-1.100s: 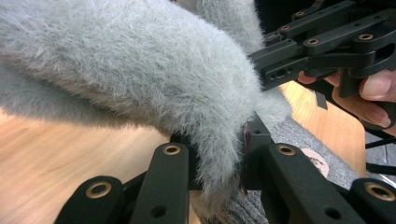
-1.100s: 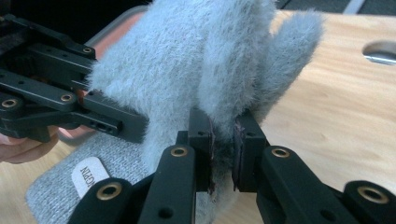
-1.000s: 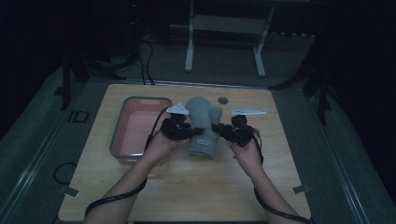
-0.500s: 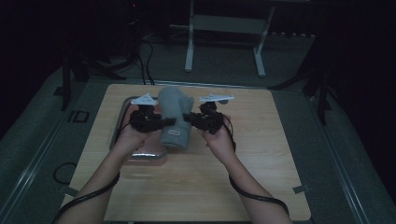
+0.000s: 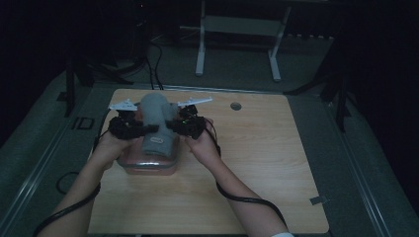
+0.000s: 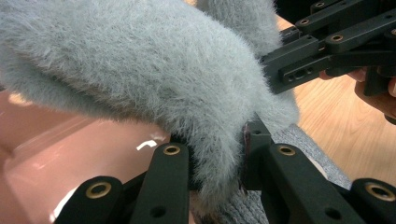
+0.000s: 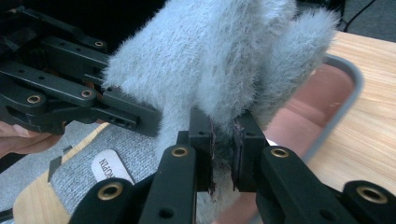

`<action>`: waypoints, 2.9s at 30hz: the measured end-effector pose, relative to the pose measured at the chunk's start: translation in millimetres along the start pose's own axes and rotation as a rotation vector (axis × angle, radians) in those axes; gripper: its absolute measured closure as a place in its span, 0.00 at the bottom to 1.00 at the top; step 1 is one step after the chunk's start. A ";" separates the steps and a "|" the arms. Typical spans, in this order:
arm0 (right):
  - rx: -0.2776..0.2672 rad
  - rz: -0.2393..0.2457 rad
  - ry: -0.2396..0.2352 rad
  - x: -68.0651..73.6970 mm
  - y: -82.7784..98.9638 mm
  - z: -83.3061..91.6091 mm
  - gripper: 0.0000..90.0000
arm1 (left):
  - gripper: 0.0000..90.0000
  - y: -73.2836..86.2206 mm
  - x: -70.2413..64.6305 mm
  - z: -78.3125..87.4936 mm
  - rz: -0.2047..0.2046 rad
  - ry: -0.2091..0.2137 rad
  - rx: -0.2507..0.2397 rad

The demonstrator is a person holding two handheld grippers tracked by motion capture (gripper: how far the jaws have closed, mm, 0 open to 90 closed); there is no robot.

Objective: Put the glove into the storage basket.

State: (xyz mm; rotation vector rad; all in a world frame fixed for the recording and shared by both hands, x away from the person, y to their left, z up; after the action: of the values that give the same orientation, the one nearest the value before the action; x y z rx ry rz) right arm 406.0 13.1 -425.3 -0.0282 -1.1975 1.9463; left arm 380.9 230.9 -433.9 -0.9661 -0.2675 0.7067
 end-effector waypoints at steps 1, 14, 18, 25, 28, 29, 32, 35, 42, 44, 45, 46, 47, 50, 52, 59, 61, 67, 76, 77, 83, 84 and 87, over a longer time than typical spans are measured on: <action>0.001 0.004 -0.001 0.8 0.4 -3.8 0.90 | 0.86 2.9 2.3 -0.3 0.006 -0.003 0.003; 0.115 -0.011 0.050 -11.2 22.4 -50.5 0.90 | 0.86 34.0 17.1 -31.7 0.059 -0.031 0.163; 0.141 0.001 0.076 -10.8 25.2 -57.0 0.90 | 0.86 37.2 18.0 -39.8 0.070 -0.033 0.204; 0.187 -0.034 0.128 -18.2 27.9 -68.0 0.90 | 0.85 36.1 17.6 -49.7 0.076 -0.043 0.263; 0.204 -0.039 0.129 -20.5 30.5 -73.0 0.88 | 0.85 36.1 19.1 -54.2 0.089 -0.052 0.312; 0.214 -0.037 0.128 -21.2 31.1 -74.6 0.84 | 0.85 36.5 20.5 -56.0 0.100 -0.046 0.340; 0.226 -0.053 0.117 -24.1 31.9 -76.3 0.75 | 0.83 36.2 22.0 -59.1 0.106 -0.054 0.373; 0.201 -0.014 0.116 -20.6 29.9 -71.7 0.59 | 0.78 35.5 21.1 -65.7 0.091 -0.087 0.420; 0.136 -0.010 0.081 -23.0 19.3 -48.4 0.51 | 0.47 34.4 20.6 -66.5 0.093 -0.196 0.455; 0.130 -0.012 0.071 -24.7 17.8 -43.2 0.48 | 0.43 32.5 20.1 -62.6 0.080 -0.219 0.460; 0.130 -0.012 0.071 -24.7 17.8 -43.2 0.48 | 0.41 32.5 20.1 -62.6 0.080 -0.219 0.460; 0.133 -0.007 0.064 -26.1 17.2 -39.4 0.43 | 0.41 32.0 20.1 -59.6 0.086 -0.216 0.452; 0.134 -0.003 0.062 -26.6 17.2 -37.8 0.42 | 0.41 31.9 20.2 -55.1 0.090 -0.216 0.438; 0.135 0.004 0.056 -27.3 17.4 -36.4 0.40 | 0.38 32.1 20.3 -52.3 0.087 -0.220 0.431; 0.112 -0.007 0.029 -31.5 18.0 -27.3 0.32 | 0.36 34.9 20.1 -40.8 0.093 -0.227 0.391; 0.132 0.119 0.028 -35.5 23.2 -18.6 0.16 | 0.31 38.8 13.8 -26.1 0.100 -0.234 0.332; 0.150 0.139 0.036 -36.4 25.5 -16.9 0.16 | 0.30 38.9 9.6 -23.4 0.081 -0.235 0.324; 0.114 0.128 0.030 -43.7 29.1 -4.4 0.16 | 0.26 36.6 -0.3 -12.3 0.045 -0.271 0.268; 0.084 0.154 0.025 -55.4 37.0 22.2 0.16 | 0.16 39.5 -18.4 -2.5 -0.031 -0.337 0.087; 0.086 0.157 0.027 -57.2 38.0 25.6 0.16 | 0.16 39.3 -20.6 -1.8 -0.038 -0.335 0.067; 0.087 0.190 0.037 -66.6 46.2 45.3 0.16 | 0.16 34.8 -38.1 -4.7 -0.060 -0.298 0.014; 0.089 0.198 0.037 -68.3 48.1 48.0 0.16 | 0.16 33.7 -41.3 -5.9 -0.062 -0.287 0.012; 0.096 0.208 0.038 -72.8 54.4 56.4 0.16 | 0.16 29.9 -53.6 -11.3 -0.086 -0.247 -0.004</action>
State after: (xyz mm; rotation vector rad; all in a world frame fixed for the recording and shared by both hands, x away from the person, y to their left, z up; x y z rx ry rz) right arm 396.0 -86.5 -462.7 -0.1448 -1.1114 2.1724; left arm 333.7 199.4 -459.7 -0.8655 -0.5243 0.7470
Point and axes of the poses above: each handheld gripper's, and its own axes: z roughly backward along the jaws, y roughly out of its underside, x roughly to its left, the point moved 1 cm from there along -z, roughly forward along the jaws, and after that the axes turned 8 degrees about -z, right-handed, at the moved point
